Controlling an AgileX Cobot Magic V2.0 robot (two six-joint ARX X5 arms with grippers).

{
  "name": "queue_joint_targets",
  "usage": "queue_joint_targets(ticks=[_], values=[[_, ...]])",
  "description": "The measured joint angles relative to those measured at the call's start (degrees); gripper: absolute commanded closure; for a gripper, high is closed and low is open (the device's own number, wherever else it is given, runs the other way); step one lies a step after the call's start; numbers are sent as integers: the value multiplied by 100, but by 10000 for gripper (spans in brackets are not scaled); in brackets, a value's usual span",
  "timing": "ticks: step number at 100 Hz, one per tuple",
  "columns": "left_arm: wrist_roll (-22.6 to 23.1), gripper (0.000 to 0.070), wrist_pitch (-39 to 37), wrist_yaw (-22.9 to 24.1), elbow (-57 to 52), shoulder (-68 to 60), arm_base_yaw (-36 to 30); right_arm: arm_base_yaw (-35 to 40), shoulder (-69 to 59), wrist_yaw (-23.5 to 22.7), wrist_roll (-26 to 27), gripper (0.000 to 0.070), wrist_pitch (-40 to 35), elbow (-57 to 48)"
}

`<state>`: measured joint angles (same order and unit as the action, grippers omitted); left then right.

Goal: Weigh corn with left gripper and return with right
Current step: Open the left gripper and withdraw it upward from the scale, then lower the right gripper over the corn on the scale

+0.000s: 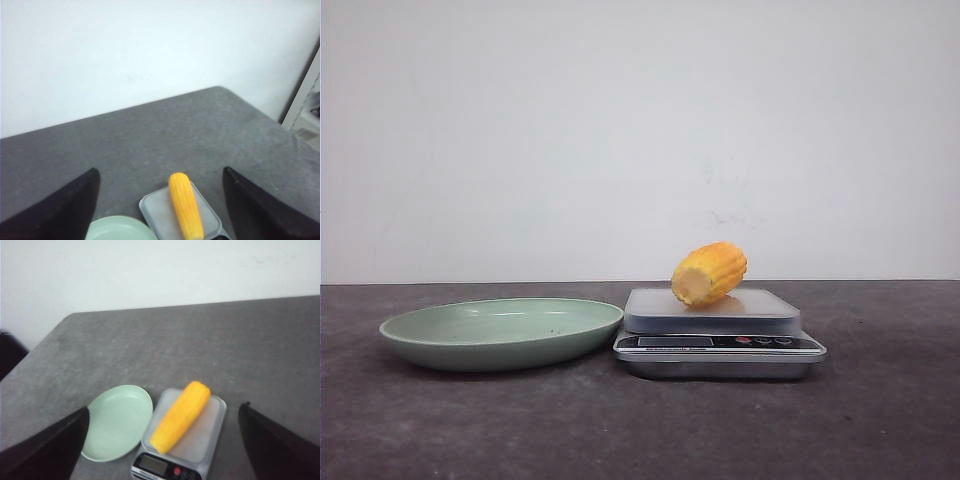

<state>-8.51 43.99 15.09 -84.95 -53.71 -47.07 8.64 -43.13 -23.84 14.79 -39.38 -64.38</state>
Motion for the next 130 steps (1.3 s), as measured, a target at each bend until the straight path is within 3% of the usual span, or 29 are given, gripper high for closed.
queue_joint_targets(ticks=[25,47,56,80,130], values=[[-114,226,647,4,343,1086,-9,616,-612,223,90,97,966,-24],[-363,226,669,17,1263,1974,-9,1545,-1628,1128,199,93,1556,-28],[-533,226,680,20,1598,2288,-9,1867,-2116,1580,199,42,1711,-28],[-883,226,688,4,2157,2529,-9,2288,-3565,2258,201,12,2046,-48],[-951,227,772,2,2192,2540,-9,2317,-5156,2691,605,13,2041,-146]])
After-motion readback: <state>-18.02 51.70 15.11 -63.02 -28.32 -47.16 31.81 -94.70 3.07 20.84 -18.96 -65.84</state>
